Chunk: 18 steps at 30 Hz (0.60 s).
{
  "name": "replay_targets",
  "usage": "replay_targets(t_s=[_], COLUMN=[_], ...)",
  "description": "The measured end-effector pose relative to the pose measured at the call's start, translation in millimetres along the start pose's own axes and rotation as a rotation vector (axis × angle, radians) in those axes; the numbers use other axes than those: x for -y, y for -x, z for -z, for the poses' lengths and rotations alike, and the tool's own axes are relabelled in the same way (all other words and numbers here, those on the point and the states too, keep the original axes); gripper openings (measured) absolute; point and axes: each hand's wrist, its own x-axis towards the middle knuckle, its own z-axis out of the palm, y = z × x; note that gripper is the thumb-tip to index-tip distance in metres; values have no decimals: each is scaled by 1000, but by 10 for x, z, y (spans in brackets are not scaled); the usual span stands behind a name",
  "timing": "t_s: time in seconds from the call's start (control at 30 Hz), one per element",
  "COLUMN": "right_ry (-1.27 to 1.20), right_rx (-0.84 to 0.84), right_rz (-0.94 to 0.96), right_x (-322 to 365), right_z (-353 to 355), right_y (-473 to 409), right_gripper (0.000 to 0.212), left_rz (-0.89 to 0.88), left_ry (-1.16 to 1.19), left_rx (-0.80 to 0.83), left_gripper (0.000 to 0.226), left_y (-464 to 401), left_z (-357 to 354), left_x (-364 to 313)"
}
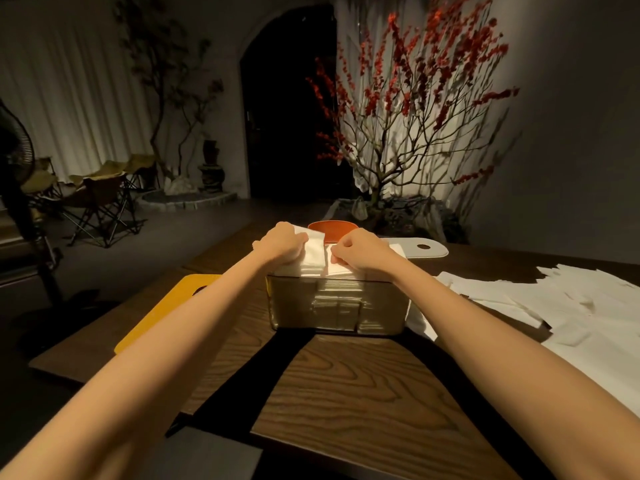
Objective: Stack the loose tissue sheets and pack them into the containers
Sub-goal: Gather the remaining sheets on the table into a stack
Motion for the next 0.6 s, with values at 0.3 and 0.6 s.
replay_targets(t_s=[0.3, 0.6], right_ry=[-53, -85], right_rx=[20, 12], right_rz=[-13, -26], right_x=[-54, -84], right_z=[-3, -5], right_y=[-38, -35], right_gripper=[49, 44], left_rz=[-20, -300], left_ry=[-506, -383], left_rx=[72, 96], left_gripper=[56, 34], left_y=[-31, -7], left_z=[-186, 42], left_x=[9, -81])
